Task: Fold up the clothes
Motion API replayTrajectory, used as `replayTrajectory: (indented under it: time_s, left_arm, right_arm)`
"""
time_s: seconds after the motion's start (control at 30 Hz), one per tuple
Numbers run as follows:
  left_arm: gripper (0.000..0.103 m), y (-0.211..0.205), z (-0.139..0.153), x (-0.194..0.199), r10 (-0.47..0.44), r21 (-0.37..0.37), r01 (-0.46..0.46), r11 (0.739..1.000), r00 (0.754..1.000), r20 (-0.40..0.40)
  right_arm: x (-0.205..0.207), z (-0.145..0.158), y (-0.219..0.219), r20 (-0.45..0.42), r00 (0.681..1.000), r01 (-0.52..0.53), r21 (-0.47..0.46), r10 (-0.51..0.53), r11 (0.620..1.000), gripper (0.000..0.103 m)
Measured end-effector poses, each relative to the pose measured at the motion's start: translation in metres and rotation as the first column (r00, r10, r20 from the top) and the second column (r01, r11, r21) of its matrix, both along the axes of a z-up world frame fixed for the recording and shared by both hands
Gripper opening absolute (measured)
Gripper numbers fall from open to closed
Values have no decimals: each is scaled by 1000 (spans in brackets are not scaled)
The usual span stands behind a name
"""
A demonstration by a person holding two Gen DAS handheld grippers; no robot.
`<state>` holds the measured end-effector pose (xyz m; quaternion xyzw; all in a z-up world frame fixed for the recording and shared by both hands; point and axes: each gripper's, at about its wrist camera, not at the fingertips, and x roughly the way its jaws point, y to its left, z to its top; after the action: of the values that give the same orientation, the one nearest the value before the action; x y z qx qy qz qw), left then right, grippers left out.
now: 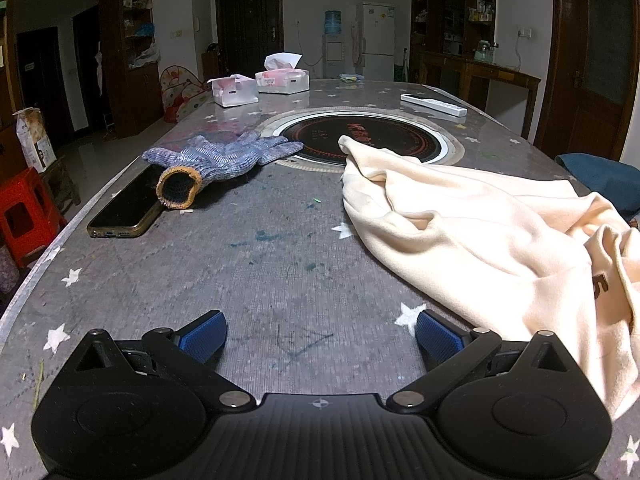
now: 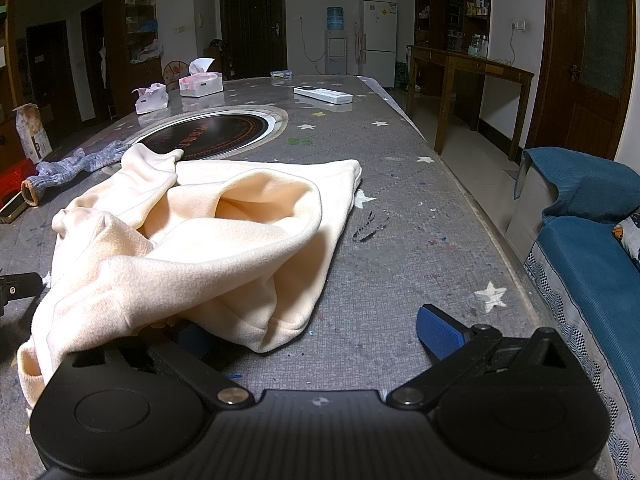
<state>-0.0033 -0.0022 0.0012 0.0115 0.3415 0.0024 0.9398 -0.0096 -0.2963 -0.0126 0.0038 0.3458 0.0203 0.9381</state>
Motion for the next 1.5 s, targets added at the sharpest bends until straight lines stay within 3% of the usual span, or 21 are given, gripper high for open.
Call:
replayTrajectory:
  time_s: [0.77,1.5]
  left_arm:
    - [103,-21,30,-63,-34,-24,34,999,999,-1]
    - [103,-32,42,-79,-35,-1,35,999,999,-19]
  right_arm:
    - [-51,21,10,35,998,-50,-30,51,998,103]
    - [-94,44,25,94,992,-83,-38,86,996,103]
